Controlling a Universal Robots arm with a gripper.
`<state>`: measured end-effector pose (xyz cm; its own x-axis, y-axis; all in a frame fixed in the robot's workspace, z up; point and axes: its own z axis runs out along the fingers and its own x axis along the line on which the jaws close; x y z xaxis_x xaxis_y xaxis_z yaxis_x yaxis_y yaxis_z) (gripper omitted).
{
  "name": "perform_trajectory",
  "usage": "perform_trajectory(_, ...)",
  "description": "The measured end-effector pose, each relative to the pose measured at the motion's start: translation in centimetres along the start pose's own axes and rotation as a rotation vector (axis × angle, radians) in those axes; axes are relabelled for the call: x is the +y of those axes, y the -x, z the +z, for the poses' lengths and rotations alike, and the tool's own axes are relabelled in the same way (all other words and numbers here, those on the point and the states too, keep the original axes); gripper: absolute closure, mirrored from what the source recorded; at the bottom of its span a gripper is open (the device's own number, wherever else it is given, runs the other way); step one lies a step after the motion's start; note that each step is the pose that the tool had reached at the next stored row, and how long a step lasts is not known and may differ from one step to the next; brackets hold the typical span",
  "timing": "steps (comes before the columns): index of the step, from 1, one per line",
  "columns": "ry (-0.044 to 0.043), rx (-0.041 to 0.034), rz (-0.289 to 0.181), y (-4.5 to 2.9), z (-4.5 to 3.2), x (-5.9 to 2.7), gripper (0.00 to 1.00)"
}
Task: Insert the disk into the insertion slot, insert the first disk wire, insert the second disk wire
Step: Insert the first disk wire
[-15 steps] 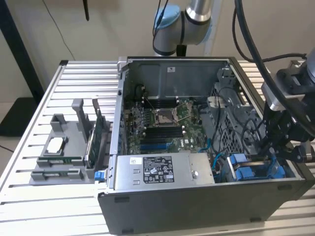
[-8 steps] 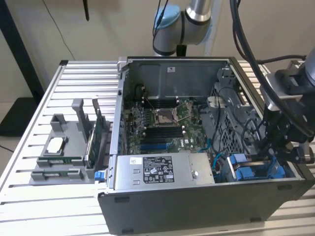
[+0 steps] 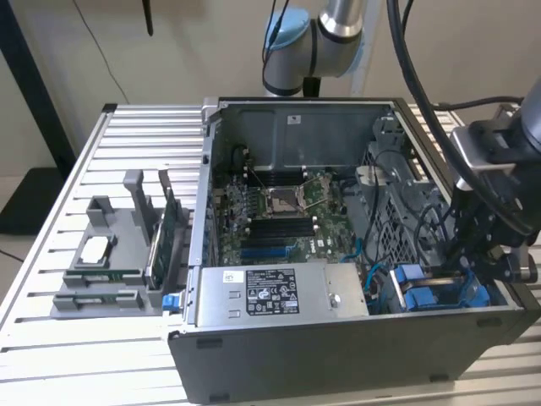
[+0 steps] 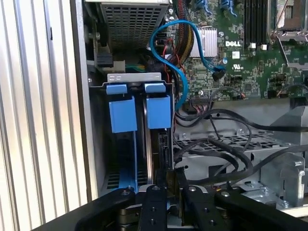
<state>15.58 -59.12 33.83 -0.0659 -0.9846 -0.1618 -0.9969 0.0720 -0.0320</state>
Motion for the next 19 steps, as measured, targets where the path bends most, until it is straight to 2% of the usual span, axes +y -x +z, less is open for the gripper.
perform_trajectory(5,-0.0028,0.0044,0.007,-0.04,0.23,0.07,0.81)
perform_trajectory(15,-0.0048,0.0031,0.007,-0.06,0.37,0.09,0.81)
perform_trajectory(19,-0.0054,0.0128,0.006,-0.03,0.18,0.08,0.81)
